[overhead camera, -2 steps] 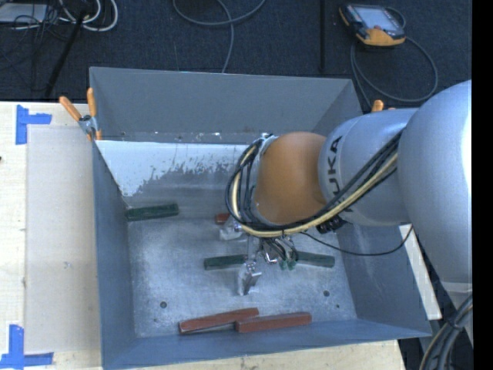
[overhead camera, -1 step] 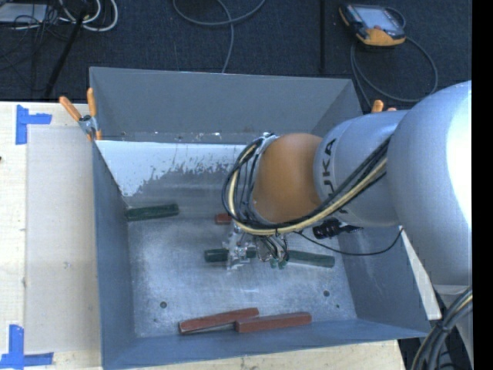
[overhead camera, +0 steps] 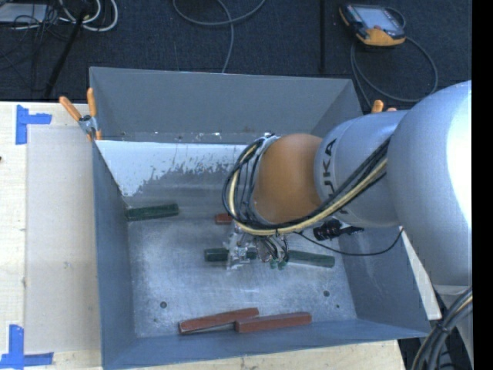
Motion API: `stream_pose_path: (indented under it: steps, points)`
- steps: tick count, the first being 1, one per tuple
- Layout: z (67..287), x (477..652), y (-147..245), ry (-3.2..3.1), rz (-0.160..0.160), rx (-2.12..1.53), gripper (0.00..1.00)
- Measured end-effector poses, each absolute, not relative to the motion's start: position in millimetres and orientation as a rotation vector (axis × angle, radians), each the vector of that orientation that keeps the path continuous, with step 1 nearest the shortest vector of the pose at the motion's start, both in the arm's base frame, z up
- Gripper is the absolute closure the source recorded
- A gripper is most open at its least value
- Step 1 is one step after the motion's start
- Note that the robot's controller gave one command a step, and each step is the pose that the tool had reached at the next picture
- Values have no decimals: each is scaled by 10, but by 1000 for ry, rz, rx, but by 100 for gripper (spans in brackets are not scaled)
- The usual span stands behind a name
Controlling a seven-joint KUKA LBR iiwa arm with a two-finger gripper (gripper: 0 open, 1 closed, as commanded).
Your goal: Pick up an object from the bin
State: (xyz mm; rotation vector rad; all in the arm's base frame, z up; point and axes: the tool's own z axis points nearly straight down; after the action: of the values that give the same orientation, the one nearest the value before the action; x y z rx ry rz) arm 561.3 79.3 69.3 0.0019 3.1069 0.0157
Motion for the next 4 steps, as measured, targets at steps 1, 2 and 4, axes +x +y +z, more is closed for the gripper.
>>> stream_pose_path:
  steps: [1,2,4]
  points:
    - [757,5601,793,3114,13,13,100]
    - [911,5560,778,3136,3,7,100]
    - [1070,5562,773,3139,2,7,100]
